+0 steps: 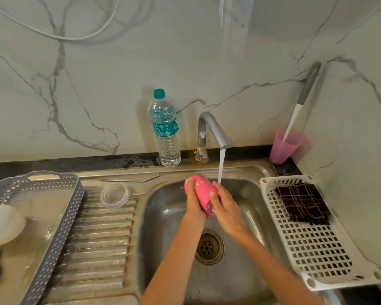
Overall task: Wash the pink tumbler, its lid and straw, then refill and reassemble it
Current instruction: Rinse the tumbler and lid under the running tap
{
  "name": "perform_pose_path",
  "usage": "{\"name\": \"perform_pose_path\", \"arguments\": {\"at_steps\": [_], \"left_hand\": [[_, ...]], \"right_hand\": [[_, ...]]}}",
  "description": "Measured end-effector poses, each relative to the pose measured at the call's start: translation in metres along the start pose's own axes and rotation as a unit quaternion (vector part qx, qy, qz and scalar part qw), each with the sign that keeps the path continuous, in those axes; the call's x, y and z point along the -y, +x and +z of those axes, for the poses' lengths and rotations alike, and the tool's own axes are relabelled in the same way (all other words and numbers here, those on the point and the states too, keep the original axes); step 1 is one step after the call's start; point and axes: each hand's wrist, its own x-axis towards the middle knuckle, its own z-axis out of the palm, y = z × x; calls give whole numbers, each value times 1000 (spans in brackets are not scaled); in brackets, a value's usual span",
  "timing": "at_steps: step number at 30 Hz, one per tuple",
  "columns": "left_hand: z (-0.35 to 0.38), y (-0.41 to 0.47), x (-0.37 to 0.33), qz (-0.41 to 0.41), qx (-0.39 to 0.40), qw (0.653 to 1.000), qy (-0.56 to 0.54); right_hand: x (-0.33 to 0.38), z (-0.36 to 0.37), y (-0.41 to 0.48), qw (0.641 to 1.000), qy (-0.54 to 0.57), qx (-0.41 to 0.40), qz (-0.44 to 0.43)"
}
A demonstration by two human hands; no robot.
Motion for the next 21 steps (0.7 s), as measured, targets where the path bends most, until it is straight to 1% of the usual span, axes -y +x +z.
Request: {"name": "perform_pose_path", "arguments": {"at_steps": [1, 3, 4, 5, 6, 8, 10, 11, 13, 15, 17, 21], "left_hand": [[-1, -2, 1, 3, -2, 1000, 13], [-2, -5, 6, 9, 15, 998, 59], [-4, -6, 8, 17, 23, 995, 92], [-5, -8, 9, 34, 28, 991, 126], [-8, -10, 7, 60, 36, 985, 159], [-13, -12, -2, 98, 96, 966, 219], [-18, -14, -14, 117, 177, 928, 307], [-19, -15, -18, 122, 203, 906, 351], [-21, -15, -24, 133, 219, 882, 395], [-19, -17, -26, 148, 227, 871, 409], [-19, -17, -26, 160, 230, 864, 418], [-20, -15, -26, 172, 228, 855, 434]], "right_hand": [[-1, -2, 2, 1000, 4, 5, 19], [-2, -10, 11, 993, 47, 40, 103], [-3, -15, 15, 988, 60, 59, 129], [-5, -20, 18, 986, 66, 82, 132], [-8, -24, 20, 984, 77, 108, 122], [-15, -33, 25, 979, 112, 141, 100], [-22, -40, 29, 978, 128, 141, 81], [-24, -42, 30, 983, 111, 127, 69], [-26, -40, 33, 992, 64, 99, 40], [-28, -36, 33, 995, 54, 76, 21], [-29, -33, 33, 996, 59, 64, 14], [-31, -33, 34, 995, 64, 73, -5]]}}
